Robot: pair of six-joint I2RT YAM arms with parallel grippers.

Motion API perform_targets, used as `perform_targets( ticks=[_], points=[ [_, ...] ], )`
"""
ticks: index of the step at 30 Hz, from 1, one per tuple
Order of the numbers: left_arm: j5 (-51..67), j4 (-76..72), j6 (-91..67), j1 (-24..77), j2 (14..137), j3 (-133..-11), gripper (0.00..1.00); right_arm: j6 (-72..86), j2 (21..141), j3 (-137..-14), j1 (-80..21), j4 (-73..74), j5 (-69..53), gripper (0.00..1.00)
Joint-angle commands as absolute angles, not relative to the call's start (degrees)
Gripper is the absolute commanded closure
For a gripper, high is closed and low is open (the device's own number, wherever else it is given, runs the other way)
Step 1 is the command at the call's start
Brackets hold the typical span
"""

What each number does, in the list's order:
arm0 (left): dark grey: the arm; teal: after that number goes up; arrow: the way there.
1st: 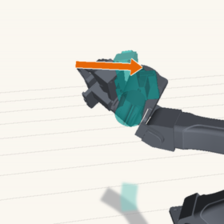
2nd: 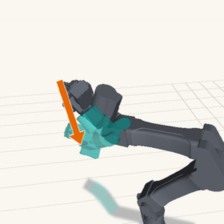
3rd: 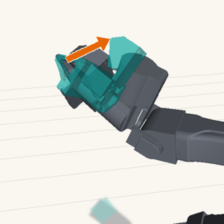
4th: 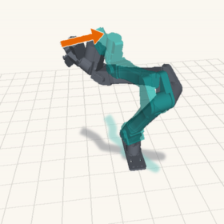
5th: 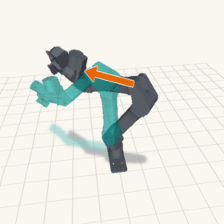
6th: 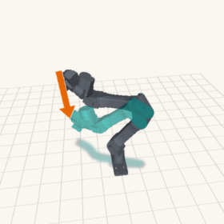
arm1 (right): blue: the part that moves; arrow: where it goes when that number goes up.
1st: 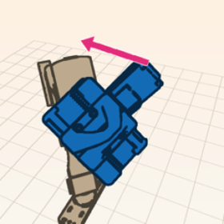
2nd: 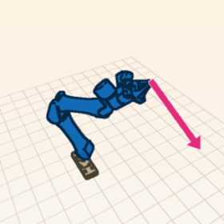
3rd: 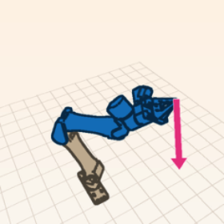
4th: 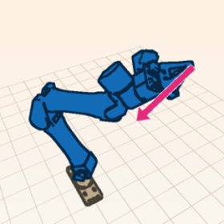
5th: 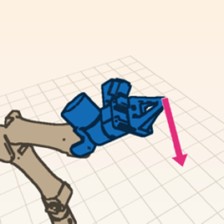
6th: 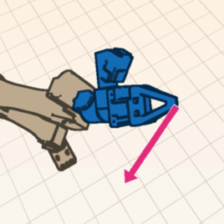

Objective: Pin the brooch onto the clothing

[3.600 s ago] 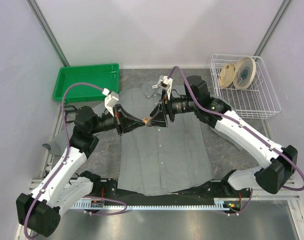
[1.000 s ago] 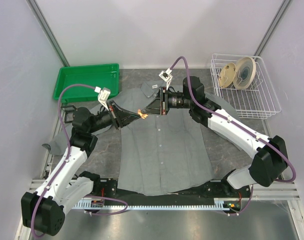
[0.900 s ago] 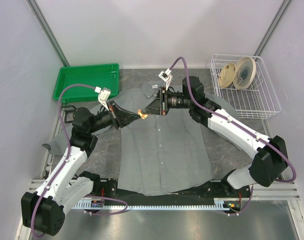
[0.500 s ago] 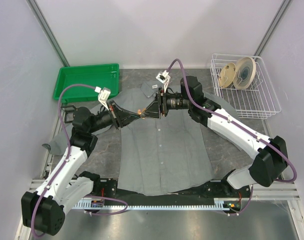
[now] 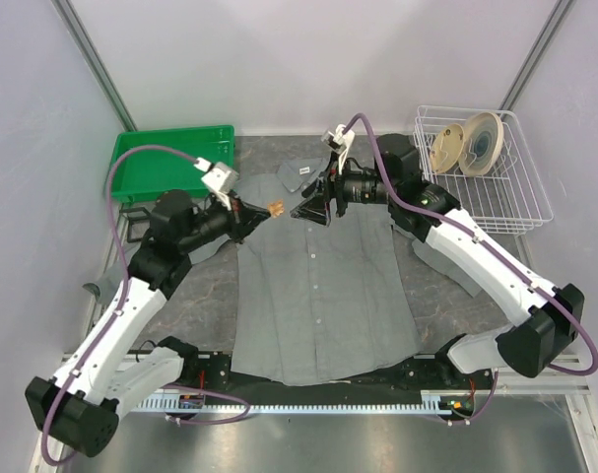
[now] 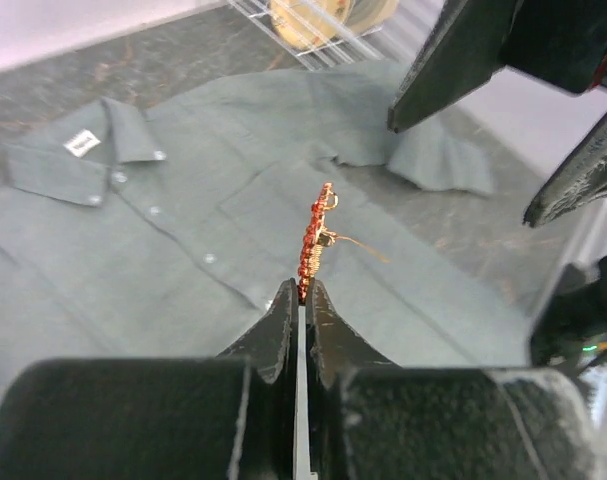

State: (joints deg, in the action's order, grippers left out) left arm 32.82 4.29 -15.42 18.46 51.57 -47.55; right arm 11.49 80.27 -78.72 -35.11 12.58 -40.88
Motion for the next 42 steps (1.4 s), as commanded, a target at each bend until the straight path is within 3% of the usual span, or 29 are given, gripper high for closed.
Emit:
perform_targets(
  ticks=[1,5,10,13,17,23,33,42],
  points=[
    [8.99,18.44,11.40,25.49,54.13,-53.88,0.98,4.30,79.71,-80.86,-35.25,16.08,-34.46,0.25],
    [-6.72,21.80,25.29,31.10,57.64,-55.28,0.98,5.09,80.94,-80.60,-35.33,16.52,-31.30,0.27],
    [-14.93,22.15,31.75,32.52,60.20,-56.07,0.98,6.59,82.09,-80.07,-35.16,17.05,-28.92,0.29],
    [-1.36,30.83,23.95,28.05,61.08,-62.04,0.98,7.38,82.35,-79.54,-35.16,16.88,-30.32,0.30],
    [27.06,38.66,13.55,22.25,62.67,-66.18,0.98,7.30,83.23,-79.01,-35.16,15.82,-34.44,0.33],
    [44.18,34.90,-2.97,16.80,62.32,-62.94,0.98,7.12,84.64,-79.37,-35.16,14.42,-41.48,0.31],
    [54.66,22.68,-18.27,10.99,59.59,-56.08,0.98,1.33,82.71,-76.64,-39.27,12.57,-41.50,0.29],
    [58.62,14.24,-28.47,9.05,57.04,-50.54,0.98,-5.00,83.06,-76.20,-44.03,13.36,-37.00,0.37]
  ],
)
